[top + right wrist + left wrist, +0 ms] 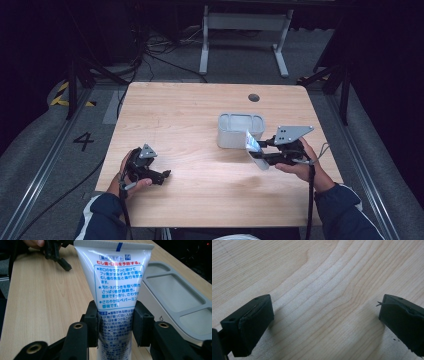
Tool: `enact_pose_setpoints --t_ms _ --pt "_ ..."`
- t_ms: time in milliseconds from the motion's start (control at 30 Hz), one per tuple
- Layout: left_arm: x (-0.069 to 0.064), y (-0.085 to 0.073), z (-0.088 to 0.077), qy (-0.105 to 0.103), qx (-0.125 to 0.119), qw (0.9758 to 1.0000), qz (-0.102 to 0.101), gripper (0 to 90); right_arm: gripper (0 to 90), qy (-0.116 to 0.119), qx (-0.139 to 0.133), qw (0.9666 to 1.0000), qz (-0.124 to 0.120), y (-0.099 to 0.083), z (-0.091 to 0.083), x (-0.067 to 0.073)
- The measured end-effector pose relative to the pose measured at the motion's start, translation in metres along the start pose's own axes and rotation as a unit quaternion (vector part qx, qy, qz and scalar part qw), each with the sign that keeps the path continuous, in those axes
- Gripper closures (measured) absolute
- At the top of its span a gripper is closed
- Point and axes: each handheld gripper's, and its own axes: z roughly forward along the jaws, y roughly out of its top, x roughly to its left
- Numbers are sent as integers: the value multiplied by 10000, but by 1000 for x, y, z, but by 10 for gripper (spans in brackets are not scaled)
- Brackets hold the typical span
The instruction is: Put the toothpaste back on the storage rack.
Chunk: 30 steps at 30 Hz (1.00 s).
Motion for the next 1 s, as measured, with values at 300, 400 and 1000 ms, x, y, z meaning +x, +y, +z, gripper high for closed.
enact_pose_setpoints --t_ms 300,400,1000 --pt "0 0 0 2 -2 10000 7 1 635 -158 -324 9993 19 10 -14 -1" --pt "0 0 0 1 -3 10000 7 1 635 -209 -402 9990 12 13 -17 -2" --pt "0 0 0 1 1 10000 3 1 634 -387 -751 9964 -23 39 -31 -7"
